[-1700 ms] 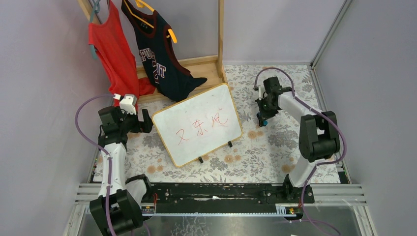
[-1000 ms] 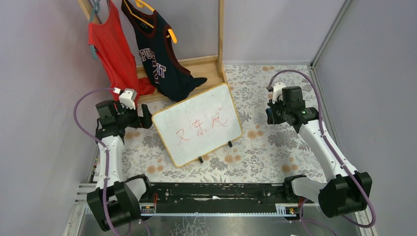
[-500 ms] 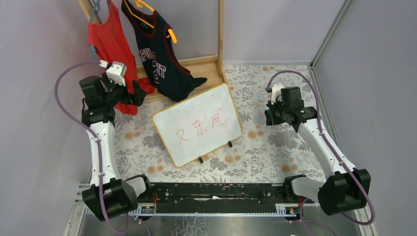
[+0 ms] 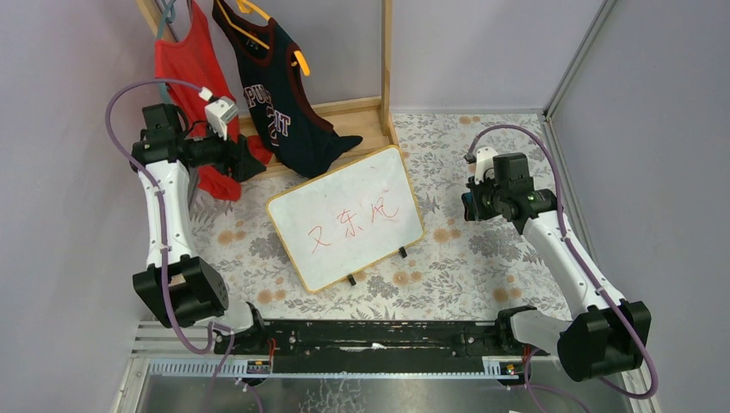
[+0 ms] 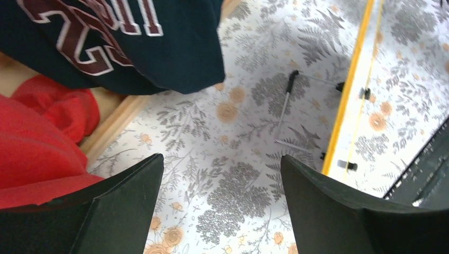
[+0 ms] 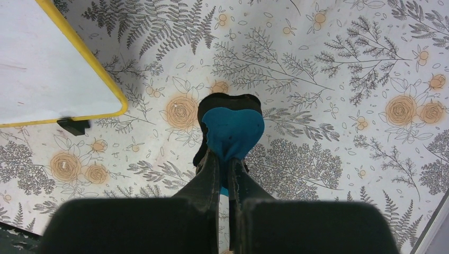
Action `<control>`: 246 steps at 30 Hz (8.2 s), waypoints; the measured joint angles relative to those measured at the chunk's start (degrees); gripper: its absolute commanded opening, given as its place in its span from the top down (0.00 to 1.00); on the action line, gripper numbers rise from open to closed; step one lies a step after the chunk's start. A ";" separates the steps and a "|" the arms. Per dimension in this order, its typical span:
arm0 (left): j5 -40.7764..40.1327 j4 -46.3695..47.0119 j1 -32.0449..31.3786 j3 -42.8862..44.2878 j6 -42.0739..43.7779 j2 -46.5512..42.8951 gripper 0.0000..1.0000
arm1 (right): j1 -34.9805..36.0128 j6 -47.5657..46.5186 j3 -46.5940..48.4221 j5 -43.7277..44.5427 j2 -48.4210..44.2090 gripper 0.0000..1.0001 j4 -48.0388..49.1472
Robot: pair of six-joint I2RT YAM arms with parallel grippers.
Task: Erase the whiteboard
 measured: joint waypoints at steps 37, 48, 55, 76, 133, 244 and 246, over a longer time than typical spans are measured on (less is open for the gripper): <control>5.90 -27.36 -0.33 -4.72 28.09 -0.59 0.26 | 0.00 0.00 0.00 -3.08 -0.52 1.00 0.00; 7.56 -27.61 -1.53 -6.69 28.55 1.18 0.28 | 0.00 0.00 0.00 -3.48 -0.52 1.00 0.00; 8.22 -27.65 -3.02 -8.63 28.89 2.05 0.32 | 0.00 0.00 0.00 -3.48 -0.52 1.00 0.00; 9.22 -27.65 -4.11 -10.25 29.29 3.13 0.48 | 0.00 0.00 0.00 -3.50 -0.52 1.00 0.00; 10.23 -26.32 -4.20 -12.13 21.57 4.39 1.00 | 40.63 -2.05 21.00 19.76 17.70 1.00 -0.46; 9.70 -18.38 -4.13 -17.64 16.41 -1.29 1.00 | 54.18 -5.31 25.70 34.07 34.21 1.00 19.96; 9.68 -18.47 -4.11 -17.64 16.41 -1.31 1.00 | 54.29 -5.05 26.05 34.01 34.21 1.00 19.39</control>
